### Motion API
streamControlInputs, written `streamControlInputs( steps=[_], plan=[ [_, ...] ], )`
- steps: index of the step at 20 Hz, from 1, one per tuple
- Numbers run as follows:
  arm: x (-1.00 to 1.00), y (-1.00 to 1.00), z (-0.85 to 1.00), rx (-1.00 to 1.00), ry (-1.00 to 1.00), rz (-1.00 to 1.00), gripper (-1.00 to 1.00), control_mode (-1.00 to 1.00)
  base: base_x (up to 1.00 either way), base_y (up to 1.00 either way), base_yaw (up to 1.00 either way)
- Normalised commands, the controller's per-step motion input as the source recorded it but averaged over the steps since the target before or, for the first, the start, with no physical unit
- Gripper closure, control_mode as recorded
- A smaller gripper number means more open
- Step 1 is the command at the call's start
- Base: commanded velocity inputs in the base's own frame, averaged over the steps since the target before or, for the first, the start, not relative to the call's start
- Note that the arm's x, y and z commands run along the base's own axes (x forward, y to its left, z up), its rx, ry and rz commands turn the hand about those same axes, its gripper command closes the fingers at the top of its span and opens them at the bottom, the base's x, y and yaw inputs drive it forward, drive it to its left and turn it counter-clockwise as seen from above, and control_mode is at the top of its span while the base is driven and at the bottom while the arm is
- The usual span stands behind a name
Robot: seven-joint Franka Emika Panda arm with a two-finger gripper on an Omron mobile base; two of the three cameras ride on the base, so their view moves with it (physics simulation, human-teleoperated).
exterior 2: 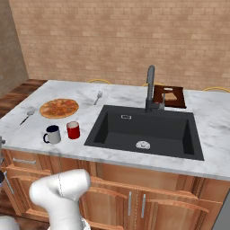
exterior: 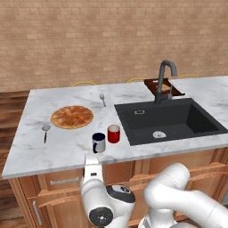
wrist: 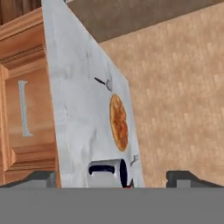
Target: Take the pizza cutter from the drawer on the left and place it on the dining counter for cutting.
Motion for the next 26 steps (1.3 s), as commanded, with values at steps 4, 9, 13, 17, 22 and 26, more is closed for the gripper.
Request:
streamControlInputs(
  steps=[4,9,13,17,22,26],
  plan=[
    [0.00,0.35,-0.30,-0.01,-0.12,0.15,-1.00,-1.00,0.00,0.00,0.00],
    [0.00,0.39,-0.34,-0.02,-0.07,0.14,-1.00,-1.00,0.00,0.00,0.00],
    [0.00,0.34,-0.29,0.00,-0.04,0.12,-1.00,-1.00,0.00,0.00,0.00],
    [0.00,0.35,-0.29,-0.01,-0.05,0.12,-1.00,-1.00,0.00,0.00,0.00],
    [0.00,0.28,-0.36,-0.02,-0.08,0.11,-1.00,-1.00,0.00,0.00,0.00],
    [0.00,0.00,-0.28,0.00,-0.13,0.00,-1.00,-1.00,0.00,0.00,0.00]
  ],
)
